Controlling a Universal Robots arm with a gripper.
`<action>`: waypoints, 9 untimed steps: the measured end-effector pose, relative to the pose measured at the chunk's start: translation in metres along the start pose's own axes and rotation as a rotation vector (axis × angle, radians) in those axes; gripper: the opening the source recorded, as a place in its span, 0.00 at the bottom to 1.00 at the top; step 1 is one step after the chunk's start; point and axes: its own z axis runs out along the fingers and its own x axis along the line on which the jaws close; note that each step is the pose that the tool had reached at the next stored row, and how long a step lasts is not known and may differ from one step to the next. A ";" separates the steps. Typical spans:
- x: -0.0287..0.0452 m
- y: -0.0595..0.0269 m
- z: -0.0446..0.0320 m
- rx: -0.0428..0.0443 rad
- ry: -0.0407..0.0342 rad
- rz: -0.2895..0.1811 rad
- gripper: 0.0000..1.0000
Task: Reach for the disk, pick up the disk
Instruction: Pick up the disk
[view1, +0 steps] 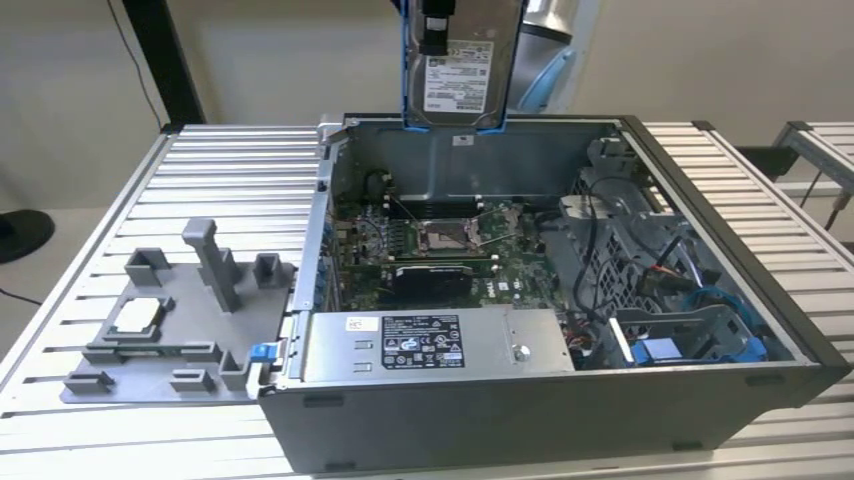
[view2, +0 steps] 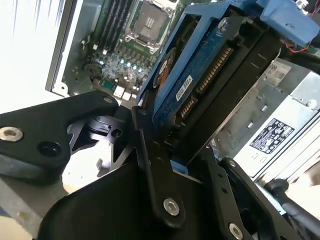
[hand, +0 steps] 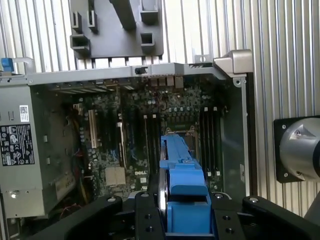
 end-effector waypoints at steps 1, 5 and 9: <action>-0.0002 -0.0024 0.0000 0.0000 0.0000 0.000 0.00; -0.0013 -0.0125 0.0000 0.0000 0.0000 0.000 0.00; -0.0027 -0.0250 0.0000 -0.0001 0.0000 0.000 0.00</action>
